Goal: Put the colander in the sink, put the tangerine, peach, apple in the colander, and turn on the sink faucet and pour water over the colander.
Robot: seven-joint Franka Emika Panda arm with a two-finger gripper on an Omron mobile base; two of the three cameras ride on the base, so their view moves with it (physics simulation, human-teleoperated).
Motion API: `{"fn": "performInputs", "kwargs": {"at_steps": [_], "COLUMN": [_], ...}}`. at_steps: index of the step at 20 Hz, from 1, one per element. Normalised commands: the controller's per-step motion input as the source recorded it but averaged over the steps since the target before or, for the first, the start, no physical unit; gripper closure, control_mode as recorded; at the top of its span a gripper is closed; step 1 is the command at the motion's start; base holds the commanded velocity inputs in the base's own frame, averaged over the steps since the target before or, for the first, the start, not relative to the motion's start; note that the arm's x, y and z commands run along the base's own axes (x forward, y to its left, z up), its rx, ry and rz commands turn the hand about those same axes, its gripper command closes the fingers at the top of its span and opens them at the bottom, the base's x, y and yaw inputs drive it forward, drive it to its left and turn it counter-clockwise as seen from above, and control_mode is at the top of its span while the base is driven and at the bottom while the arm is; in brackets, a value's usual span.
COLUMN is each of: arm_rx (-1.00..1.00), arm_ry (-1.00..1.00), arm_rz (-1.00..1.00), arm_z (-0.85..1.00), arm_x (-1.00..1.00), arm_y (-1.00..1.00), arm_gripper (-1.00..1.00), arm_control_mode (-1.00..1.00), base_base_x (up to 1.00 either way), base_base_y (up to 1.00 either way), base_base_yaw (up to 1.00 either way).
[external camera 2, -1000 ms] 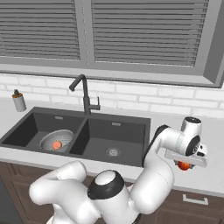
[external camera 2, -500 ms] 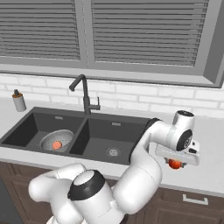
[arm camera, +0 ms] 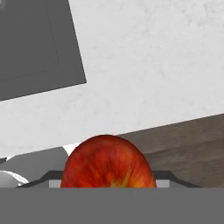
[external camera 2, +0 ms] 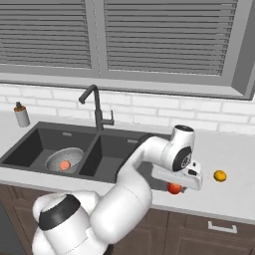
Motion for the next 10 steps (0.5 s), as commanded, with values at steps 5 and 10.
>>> {"fn": "performInputs", "kwargs": {"at_steps": [5,10], "arm_rx": [0.0,0.0], "arm_ry": [0.0,0.0], "arm_rz": [0.0,0.0], "arm_z": [0.09,0.1], "arm_x": [-0.21,-0.09], "arm_y": [0.8,0.84], "arm_gripper": [1.0,1.0], "arm_control_mode": [-1.0,-1.0], "base_base_x": [0.0,0.0], "base_base_y": [0.0,0.0], "base_base_yaw": [0.0,0.0]}}
